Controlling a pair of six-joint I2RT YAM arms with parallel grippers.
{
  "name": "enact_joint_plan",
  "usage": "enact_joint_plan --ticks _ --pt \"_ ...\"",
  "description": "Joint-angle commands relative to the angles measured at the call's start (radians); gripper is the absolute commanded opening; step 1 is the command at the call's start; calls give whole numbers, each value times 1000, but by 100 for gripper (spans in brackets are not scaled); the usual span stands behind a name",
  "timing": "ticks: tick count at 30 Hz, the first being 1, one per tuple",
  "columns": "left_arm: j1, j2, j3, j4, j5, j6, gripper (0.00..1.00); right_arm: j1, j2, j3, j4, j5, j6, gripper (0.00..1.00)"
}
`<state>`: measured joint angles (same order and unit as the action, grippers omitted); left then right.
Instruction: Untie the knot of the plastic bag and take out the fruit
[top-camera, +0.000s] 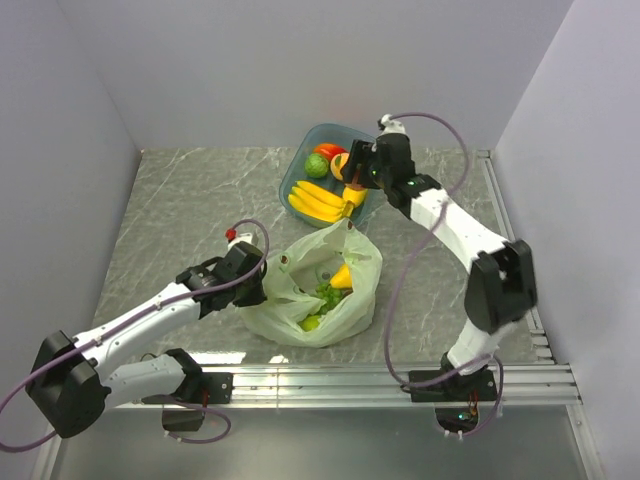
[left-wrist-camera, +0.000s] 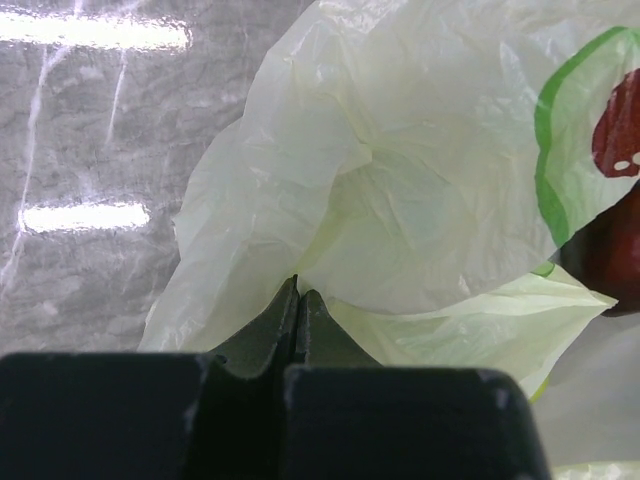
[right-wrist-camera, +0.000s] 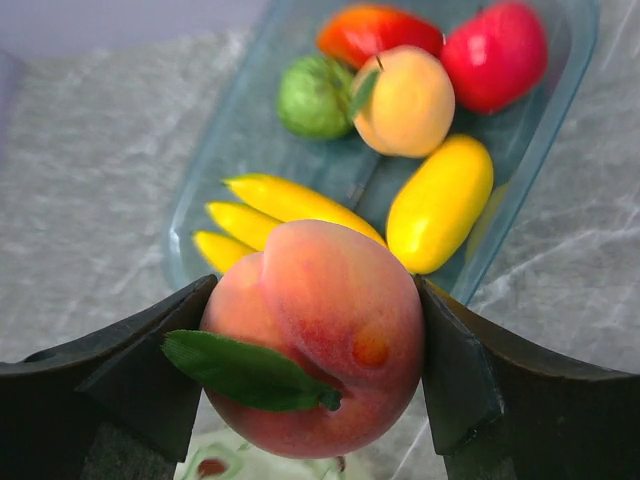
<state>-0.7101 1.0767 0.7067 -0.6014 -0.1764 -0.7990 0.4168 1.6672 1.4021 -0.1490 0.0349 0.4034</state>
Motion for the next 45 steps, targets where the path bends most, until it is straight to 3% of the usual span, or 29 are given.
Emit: enact_joint_plan --ticks 1,5,6,11,13,19,29,31,35,36,38,43,45 --pt "1 -29 -1 31 15 -5 1 -15 120 121 32 -62 -2 23" --pt "1 -18 7 35 31 -6 1 -15 247 210 26 -81 5 49" --pt "0 -12 8 34 32 -8 1 -16 285 225 22 -87 8 62" --pt "1 -3 8 37 37 -8 2 -16 339 271 29 -90 22 88" --pt "1 -8 5 37 37 -9 3 -15 344 281 28 -82 18 92" --pt "1 -11 5 34 37 -8 6 -15 306 273 -1 -95 -24 96" --pt "1 -55 19 14 2 1 15 59 -125 11 -46 -139 -138 94" --pt "1 -69 31 8 -6 17 20 91 -193 -72 -78 -119 -159 94" --pt "0 -116 65 -3 -35 53 44 174 -374 -221 -130 -14 -164 95" --pt "0 -129 86 -3 -38 78 55 201 -401 -254 -139 5 -150 95" --pt "-2 -165 109 6 -35 105 62 217 -473 -350 -153 54 -124 95" --pt "-9 -225 192 64 20 199 65 224 -572 -541 -201 150 -8 93" --pt "-34 -218 230 104 60 236 65 226 -613 -601 -193 171 40 84"
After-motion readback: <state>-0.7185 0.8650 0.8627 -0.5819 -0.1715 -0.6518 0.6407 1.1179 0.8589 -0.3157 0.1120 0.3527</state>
